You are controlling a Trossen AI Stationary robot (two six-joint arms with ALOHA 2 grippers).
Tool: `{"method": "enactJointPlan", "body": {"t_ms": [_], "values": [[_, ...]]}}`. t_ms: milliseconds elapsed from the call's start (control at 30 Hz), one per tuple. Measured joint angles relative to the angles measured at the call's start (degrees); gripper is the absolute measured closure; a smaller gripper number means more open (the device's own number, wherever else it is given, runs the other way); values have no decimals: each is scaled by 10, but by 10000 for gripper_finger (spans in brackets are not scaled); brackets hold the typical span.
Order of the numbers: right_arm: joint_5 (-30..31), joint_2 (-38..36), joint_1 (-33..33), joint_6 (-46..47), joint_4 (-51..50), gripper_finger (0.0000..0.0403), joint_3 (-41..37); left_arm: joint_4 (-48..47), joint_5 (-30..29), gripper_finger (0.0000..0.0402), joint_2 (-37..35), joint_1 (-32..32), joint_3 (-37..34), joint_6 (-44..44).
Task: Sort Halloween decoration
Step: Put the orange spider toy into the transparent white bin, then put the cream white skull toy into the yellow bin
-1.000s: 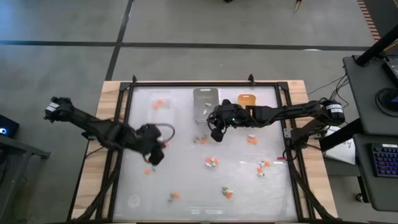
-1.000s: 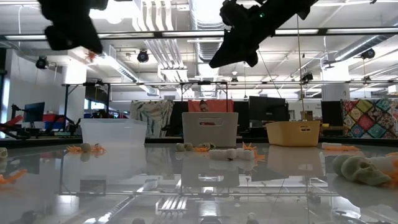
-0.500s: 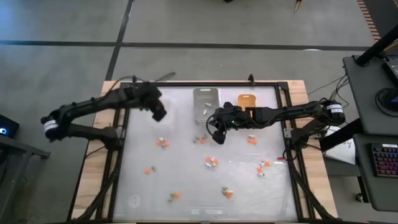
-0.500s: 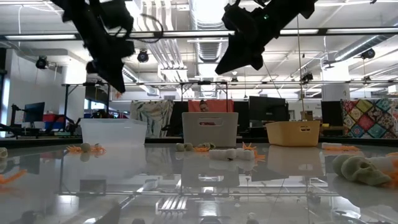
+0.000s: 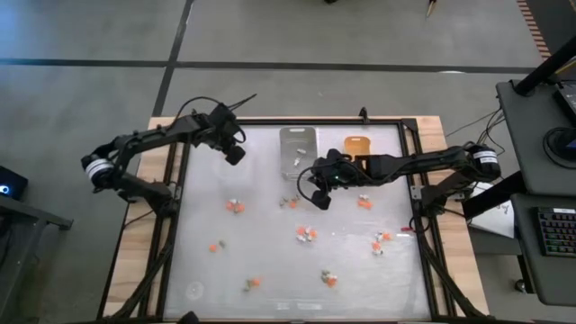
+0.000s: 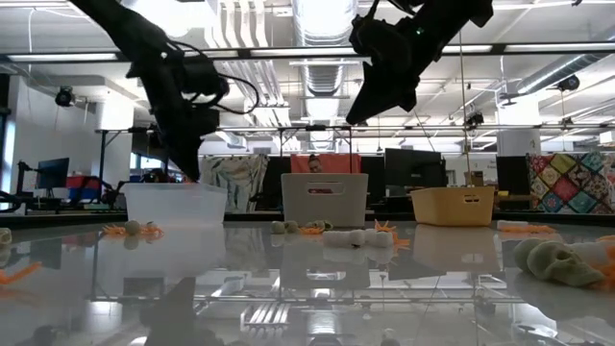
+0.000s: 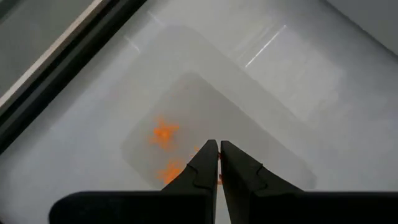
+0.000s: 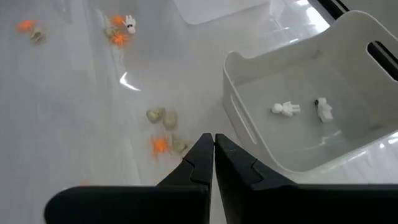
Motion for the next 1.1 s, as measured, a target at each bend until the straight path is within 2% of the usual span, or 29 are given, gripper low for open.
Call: {"method": "enactJointPlan", "body": {"t_ms": [200, 500, 767, 933, 1100], "values": [[6, -21, -3, -22, -40, 394, 0, 3, -29, 402, 32, 0, 0, 1], [10, -70, -30, -82, -52, 394, -6, 4, -32, 394, 48, 0, 0, 3], [10, -117, -57, -32, -75, 394, -7, 5, -32, 322, 46, 0, 0, 9], [10, -120, -57, 13, -77, 394, -8, 5, -32, 266, 42, 0, 0, 13], [8, -115, -57, 76, -101, 394, -8, 10, -31, 235, 17, 0, 0, 19]]}}
